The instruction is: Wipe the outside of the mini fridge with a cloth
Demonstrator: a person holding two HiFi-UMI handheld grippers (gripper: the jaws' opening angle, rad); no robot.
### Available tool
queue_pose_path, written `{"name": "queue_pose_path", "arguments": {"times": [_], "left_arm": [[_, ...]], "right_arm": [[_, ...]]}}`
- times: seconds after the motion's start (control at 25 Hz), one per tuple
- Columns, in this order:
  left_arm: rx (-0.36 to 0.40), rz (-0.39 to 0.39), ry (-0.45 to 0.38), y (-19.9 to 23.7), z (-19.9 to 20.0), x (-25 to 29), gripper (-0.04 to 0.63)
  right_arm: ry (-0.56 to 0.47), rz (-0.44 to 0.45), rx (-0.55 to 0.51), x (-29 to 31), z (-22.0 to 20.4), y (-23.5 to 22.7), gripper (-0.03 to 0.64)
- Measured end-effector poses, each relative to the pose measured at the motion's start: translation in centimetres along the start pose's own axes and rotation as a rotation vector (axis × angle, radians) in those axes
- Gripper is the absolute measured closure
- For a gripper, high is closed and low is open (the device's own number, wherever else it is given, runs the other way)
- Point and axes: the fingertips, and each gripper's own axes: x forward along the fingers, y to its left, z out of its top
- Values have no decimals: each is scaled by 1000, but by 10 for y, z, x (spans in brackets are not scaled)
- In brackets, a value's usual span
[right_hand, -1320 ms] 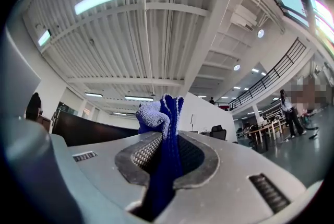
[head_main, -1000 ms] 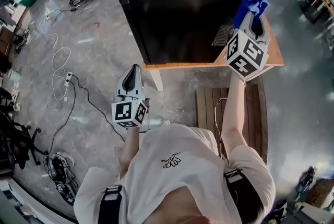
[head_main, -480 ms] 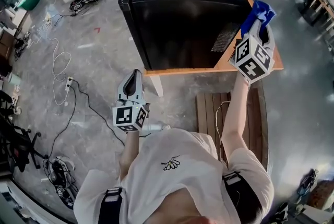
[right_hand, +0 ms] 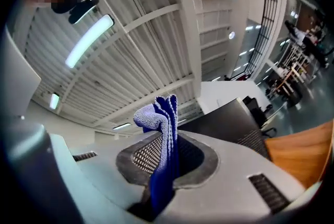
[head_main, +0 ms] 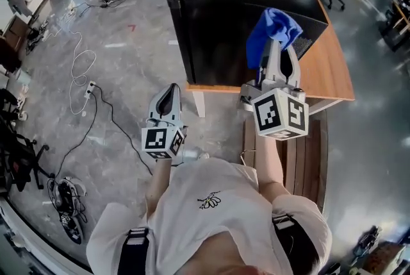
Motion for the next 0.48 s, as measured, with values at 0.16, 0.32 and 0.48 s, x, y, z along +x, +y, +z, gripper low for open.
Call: {"name": "queue_pose_path", "arguments": {"times": [0.16, 0.32, 0.48], "left_arm": [[-4, 7, -6, 4, 1, 0, 591], [-8, 28, -6, 13, -1, -4, 591], [-15, 60, -4, 24, -2, -11, 591]], "right_arm": [[43, 182, -52, 26, -45, 88, 555], [74, 270, -170, 48, -84, 149, 555], [102, 295, -264, 65, -109, 178, 555]]}}
